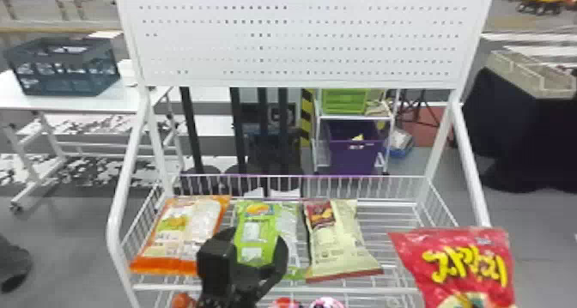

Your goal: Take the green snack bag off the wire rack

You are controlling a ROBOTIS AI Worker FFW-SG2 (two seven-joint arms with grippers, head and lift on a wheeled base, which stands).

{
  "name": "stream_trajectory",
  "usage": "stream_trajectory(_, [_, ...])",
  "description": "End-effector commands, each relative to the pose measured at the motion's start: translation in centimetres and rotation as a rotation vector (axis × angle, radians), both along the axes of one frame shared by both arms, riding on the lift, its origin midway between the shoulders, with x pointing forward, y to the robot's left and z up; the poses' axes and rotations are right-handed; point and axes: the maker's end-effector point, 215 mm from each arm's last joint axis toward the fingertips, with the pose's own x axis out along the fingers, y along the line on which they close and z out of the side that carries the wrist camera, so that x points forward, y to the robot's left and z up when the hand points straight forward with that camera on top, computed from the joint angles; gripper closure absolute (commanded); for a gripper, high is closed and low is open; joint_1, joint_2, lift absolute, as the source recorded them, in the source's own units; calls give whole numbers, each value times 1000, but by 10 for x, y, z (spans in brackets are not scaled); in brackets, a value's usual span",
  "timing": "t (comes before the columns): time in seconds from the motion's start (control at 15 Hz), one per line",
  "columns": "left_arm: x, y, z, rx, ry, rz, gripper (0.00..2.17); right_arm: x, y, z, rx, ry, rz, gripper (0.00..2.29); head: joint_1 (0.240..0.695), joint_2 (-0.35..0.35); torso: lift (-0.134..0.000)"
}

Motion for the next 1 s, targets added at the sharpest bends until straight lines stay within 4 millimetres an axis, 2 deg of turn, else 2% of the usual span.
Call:
stream_trajectory(0.0, [24,-6,-16,4,36,6,103,0,0,-1,-1,0,1,2233,499,0,0])
stream_trajectory(0.27, [47,4,-44,27,96,28,103,0,-1,-1,-2,1,1,2233,499,0,0])
stream_trajectory(0.4, [47,6,-56,43,126,25,120,1,-1,-2,-3,3,2,2233,499,0,0])
stream_trajectory(0.53, [46,6,-64,55,148,21,262,2,0,-2,-1,3,1,2233,499,0,0])
stream_trajectory(0.6, [45,6,-65,56,152,19,421,2,0,-2,-1,2,1,2233,499,0,0])
stream_trajectory(0.67, [43,7,-69,63,162,18,707,2,-1,-1,-2,1,0,2233,499,0,0])
stream_trajectory(0.8, [42,9,-65,60,156,34,1609,3,-1,-1,-1,0,0,2233,499,0,0])
stream_trajectory(0.87, [41,7,-59,52,147,37,1899,3,-1,-1,-1,0,-2,2233,499,0,0])
stream_trajectory(0.93, [38,7,-58,49,149,35,1922,3,-1,0,-1,-2,-1,2233,499,0,0])
